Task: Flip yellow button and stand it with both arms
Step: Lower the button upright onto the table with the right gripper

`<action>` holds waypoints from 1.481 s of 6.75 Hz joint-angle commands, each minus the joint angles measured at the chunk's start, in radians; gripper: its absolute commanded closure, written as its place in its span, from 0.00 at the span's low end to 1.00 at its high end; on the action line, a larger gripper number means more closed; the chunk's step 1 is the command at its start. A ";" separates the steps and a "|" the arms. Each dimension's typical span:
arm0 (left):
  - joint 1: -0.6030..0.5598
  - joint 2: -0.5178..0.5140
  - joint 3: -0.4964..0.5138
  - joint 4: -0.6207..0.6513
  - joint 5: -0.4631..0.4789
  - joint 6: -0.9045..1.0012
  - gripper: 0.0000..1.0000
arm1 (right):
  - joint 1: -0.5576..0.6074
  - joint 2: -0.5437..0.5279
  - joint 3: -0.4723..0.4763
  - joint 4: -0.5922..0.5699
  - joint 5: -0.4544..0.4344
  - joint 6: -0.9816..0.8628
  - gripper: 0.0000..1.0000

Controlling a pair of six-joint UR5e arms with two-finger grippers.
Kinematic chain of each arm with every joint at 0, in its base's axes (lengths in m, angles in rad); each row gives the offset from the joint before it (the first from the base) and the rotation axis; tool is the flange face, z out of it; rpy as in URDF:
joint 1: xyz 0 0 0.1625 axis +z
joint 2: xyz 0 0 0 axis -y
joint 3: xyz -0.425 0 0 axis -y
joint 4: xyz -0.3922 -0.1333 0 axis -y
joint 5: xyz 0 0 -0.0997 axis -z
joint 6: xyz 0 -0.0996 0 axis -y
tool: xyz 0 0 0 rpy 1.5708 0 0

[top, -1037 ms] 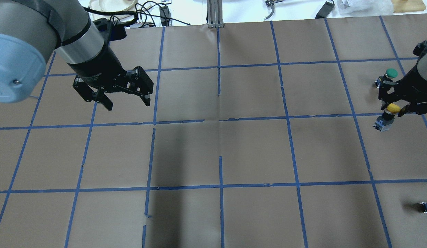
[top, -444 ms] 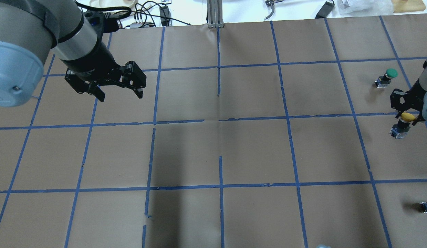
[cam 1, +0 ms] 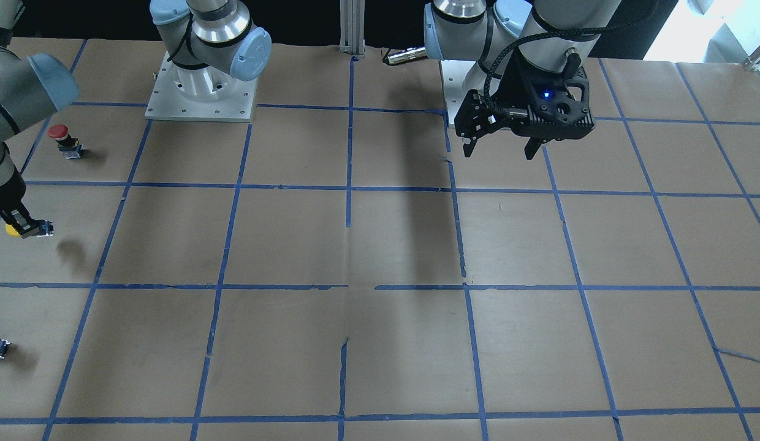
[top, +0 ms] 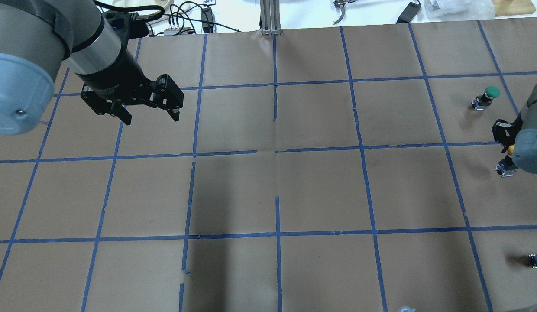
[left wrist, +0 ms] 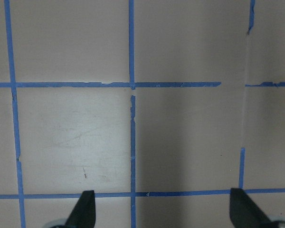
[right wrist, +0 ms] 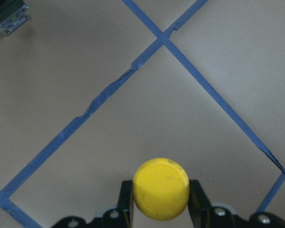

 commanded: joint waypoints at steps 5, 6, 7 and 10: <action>0.000 0.000 -0.001 0.001 0.000 0.001 0.00 | -0.012 0.002 0.100 -0.158 -0.042 0.066 0.12; 0.000 0.002 -0.001 0.001 0.000 0.001 0.00 | -0.012 0.001 0.100 -0.151 -0.043 0.052 0.00; 0.000 0.002 -0.001 0.001 0.000 0.001 0.00 | -0.012 -0.004 0.102 -0.138 -0.042 0.052 0.00; 0.000 0.006 -0.004 0.001 0.000 0.001 0.00 | -0.001 -0.205 0.029 0.228 0.007 -0.010 0.00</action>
